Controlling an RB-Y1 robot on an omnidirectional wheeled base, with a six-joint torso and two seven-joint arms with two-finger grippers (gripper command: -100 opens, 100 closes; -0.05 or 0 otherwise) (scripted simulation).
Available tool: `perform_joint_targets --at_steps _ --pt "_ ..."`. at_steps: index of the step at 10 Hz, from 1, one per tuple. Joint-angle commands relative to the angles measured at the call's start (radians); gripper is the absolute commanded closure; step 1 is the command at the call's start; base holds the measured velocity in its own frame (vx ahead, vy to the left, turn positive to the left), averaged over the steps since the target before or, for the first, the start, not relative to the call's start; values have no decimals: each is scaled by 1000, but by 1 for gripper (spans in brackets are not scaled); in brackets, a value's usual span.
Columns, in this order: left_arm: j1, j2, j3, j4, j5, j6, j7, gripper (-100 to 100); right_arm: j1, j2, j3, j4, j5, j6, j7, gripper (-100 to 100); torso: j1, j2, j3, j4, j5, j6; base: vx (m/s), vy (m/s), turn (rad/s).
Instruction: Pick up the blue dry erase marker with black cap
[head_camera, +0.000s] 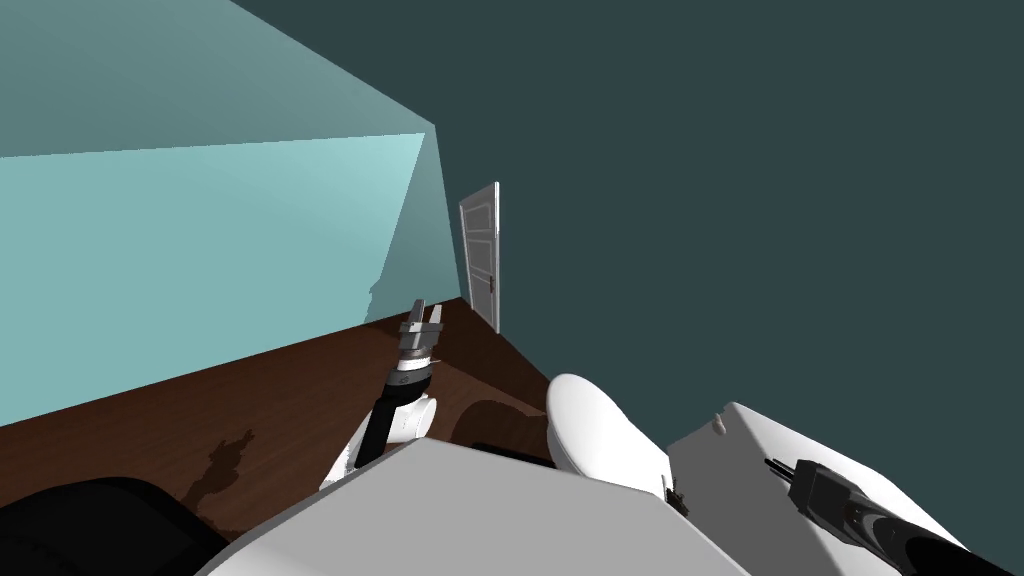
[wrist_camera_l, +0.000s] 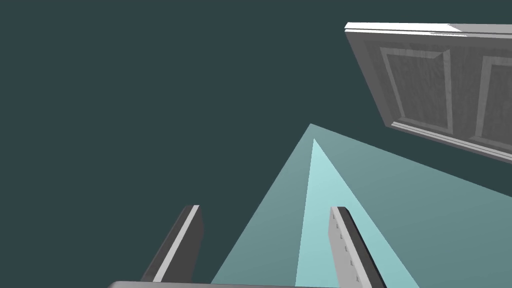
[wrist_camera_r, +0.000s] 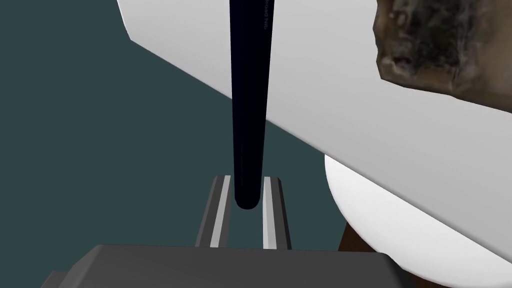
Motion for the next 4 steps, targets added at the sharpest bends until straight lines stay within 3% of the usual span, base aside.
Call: perform_joint_targets --at_steps 1,2,3,4 --pt "0 0 0 0 0 0 0 0 50 -2 -50 -50 23 -6 15 100 0 0 0 0 0 0 138 28 -256" --pt "0 0 0 0 0 0 0 0 62 -2 -57 -75 23 -6 15 100 1 -2 -1 0 1 2 117 17 -128" --pt "0 0 0 0 0 0 0 0 55 -1 -51 -58 19 -6 14 100 0 -2 -1 0 0 -1 38 3 -3" --pt "0 0 0 0 0 0 0 0 56 -1 -54 -60 20 -7 16 0 -1 1 1 0 0 -1 8 2 4"
